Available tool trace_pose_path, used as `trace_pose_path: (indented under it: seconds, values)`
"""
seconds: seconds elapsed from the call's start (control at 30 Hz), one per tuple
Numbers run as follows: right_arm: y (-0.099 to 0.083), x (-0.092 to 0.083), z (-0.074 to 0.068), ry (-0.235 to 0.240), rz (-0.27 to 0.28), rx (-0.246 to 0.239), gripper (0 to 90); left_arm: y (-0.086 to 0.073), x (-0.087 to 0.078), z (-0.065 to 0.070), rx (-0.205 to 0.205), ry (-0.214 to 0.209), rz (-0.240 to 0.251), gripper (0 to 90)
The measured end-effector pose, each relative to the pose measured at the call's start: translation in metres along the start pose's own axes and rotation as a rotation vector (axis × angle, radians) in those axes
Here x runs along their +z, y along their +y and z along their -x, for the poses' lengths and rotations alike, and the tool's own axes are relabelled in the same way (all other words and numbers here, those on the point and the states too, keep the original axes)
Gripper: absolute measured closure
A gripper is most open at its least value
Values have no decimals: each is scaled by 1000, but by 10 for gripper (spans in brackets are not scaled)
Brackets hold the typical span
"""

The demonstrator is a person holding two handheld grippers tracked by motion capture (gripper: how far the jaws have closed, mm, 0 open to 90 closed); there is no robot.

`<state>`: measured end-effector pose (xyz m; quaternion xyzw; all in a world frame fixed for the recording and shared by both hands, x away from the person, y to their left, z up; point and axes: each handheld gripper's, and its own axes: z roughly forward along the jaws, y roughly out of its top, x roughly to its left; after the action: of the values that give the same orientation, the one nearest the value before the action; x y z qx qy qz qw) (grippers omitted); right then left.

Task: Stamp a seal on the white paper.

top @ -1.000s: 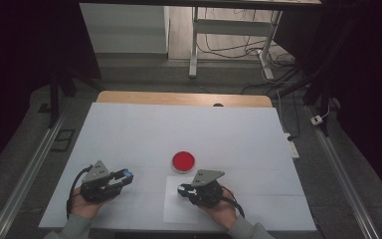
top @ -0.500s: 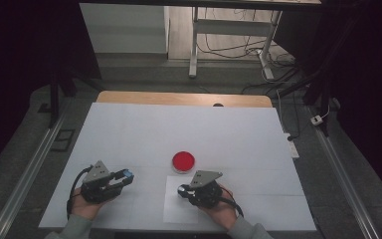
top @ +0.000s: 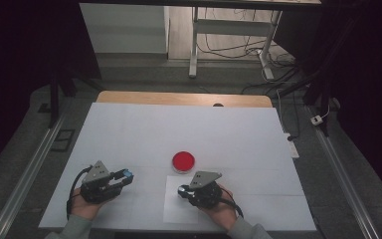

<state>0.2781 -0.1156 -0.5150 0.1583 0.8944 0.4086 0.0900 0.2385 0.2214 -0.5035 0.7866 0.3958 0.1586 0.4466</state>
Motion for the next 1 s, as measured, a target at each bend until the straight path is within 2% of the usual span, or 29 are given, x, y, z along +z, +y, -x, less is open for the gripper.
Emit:
trace_pose_path:
  seconds: [0.83, 1.0]
  values:
    - [1, 0, 0, -2, 1, 13, 759, -1, 0, -2, -5, 4, -3, 651]
    - [1, -1, 1, 3, 12, 35, 757, -1, 0, -3, -4, 3, -3, 651]
